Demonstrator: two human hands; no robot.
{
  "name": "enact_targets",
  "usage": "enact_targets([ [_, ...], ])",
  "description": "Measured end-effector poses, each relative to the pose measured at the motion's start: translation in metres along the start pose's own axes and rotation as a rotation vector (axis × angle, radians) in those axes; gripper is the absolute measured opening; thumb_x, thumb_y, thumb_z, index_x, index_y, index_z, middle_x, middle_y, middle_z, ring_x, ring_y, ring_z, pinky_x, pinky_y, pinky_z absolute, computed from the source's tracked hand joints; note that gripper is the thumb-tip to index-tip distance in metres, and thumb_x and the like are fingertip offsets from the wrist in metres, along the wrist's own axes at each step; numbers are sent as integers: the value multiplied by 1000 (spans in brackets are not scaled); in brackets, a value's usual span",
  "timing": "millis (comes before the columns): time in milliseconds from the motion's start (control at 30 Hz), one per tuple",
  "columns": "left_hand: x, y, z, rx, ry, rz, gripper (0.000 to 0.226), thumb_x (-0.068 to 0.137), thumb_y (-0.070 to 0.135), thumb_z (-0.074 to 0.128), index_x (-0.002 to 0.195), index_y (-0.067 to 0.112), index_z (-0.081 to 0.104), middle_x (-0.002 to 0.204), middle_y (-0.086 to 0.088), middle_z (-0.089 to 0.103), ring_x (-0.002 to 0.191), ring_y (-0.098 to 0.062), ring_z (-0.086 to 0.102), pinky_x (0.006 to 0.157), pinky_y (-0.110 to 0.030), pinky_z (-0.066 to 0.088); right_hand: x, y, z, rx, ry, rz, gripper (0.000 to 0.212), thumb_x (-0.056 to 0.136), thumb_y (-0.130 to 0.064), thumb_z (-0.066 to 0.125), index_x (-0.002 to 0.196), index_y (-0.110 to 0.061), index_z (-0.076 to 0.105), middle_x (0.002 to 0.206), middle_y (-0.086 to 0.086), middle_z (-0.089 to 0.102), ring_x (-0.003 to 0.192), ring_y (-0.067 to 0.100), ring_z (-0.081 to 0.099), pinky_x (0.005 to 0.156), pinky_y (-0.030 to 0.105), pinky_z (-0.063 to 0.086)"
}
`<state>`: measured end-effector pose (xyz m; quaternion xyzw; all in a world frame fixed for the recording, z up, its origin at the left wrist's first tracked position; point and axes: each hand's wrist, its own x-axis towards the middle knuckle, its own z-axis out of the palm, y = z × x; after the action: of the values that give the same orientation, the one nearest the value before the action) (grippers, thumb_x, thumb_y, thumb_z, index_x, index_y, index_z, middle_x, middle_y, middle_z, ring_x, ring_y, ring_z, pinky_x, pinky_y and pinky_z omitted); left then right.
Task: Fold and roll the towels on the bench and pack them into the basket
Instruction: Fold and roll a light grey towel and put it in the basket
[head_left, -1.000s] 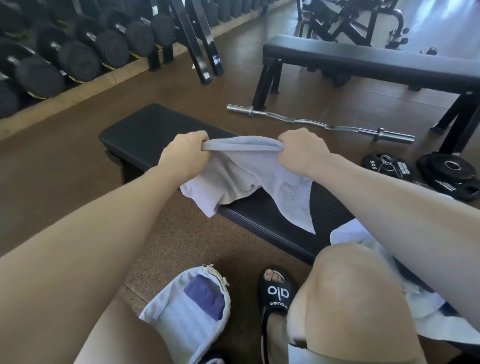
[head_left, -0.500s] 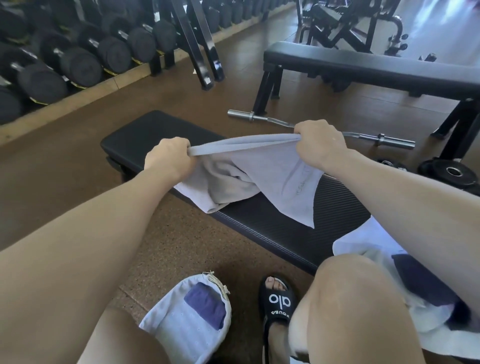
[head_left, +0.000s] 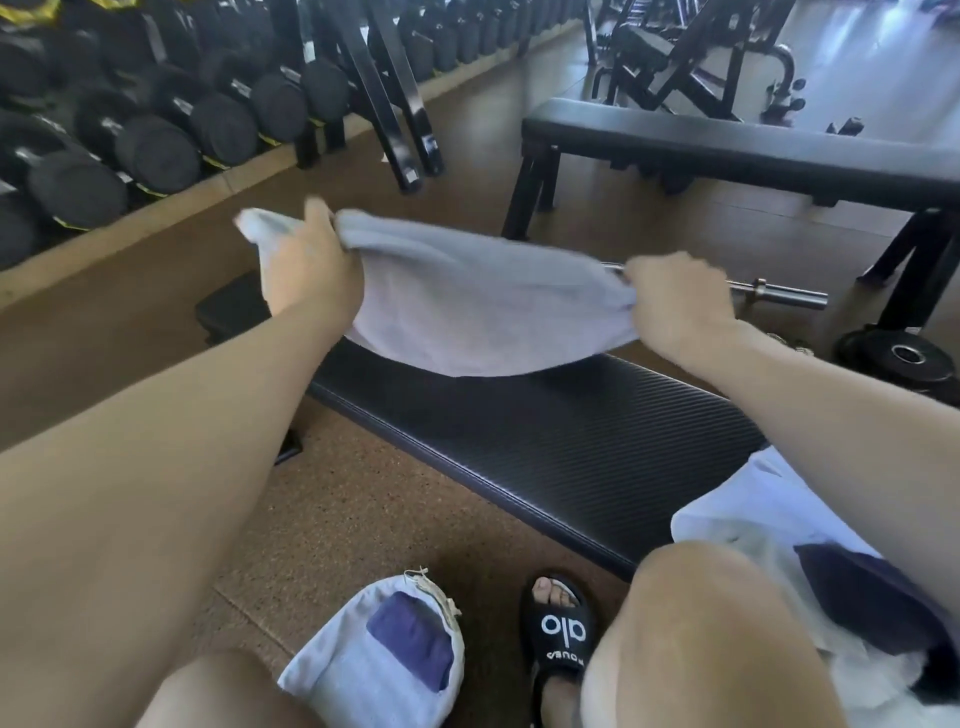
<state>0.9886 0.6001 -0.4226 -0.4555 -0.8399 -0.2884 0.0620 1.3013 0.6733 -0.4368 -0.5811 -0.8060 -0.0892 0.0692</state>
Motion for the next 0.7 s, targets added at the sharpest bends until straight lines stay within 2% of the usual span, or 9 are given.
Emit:
enact_targets([
  [67,-17,-22,19,206,-258,26,30,101,17,42,131,9,44,119,-19,57,112,-45,57,86,-50,48,-14,-17,9,-38,-409,-163,18,83,-3,57,90,-19,62,107,13,68,91,32,64,74,33,48],
  [133,-33,-46,33,336,-405,2,33,101,19,42,133,11,45,114,-16,57,111,-41,58,79,-46,47,-31,-34,18,-119,-757,-326,13,90,-7,50,92,-18,56,109,8,63,88,25,54,67,28,42],
  [233,-54,-72,43,384,-520,-5,42,101,30,43,142,25,37,114,-9,59,100,-34,56,77,-39,41,-52,-50,34,-201,-941,-418,27,93,-11,47,116,-8,62,111,5,64,92,25,58,63,27,41],
  [333,-62,-91,47,322,-610,-124,47,100,42,51,142,29,35,124,-4,58,100,-28,54,79,-37,43,-65,-61,44,-171,-881,-412,22,89,-16,58,110,-11,56,101,4,65,82,22,60,66,32,44],
  [400,-63,-98,51,119,-619,-294,43,96,46,54,129,24,37,109,-7,61,93,-28,61,77,-40,55,-75,-69,47,-151,-755,-435,29,85,-17,63,108,-15,44,96,2,57,75,20,54,58,31,40],
  [467,-64,-97,51,-70,-654,-412,33,97,34,56,117,21,33,99,-6,52,93,-31,64,72,-43,61,-84,-76,48,-155,-565,-544,47,83,-19,67,121,-18,40,110,5,52,88,23,55,52,31,33],
  [533,-61,-95,52,-234,-655,-446,26,97,16,57,113,19,37,104,-5,47,95,-28,61,66,-42,62,-89,-80,50,-132,-436,-646,57,84,-20,69,131,-18,39,118,6,48,93,23,54,51,28,29],
  [633,-57,-89,55,-428,-651,-462,18,96,2,49,108,16,48,107,-5,57,87,-21,67,73,-41,63,-94,-84,54,-30,-375,-701,37,89,-18,63,123,-19,46,99,1,50,80,21,57,50,26,29],
  [700,-52,-86,58,-568,-615,-516,16,97,0,48,106,10,56,105,-6,65,83,-22,73,74,-38,63,-93,-86,57,64,-403,-640,21,95,-16,56,115,-20,51,85,-3,46,74,19,54,51,25,32],
])
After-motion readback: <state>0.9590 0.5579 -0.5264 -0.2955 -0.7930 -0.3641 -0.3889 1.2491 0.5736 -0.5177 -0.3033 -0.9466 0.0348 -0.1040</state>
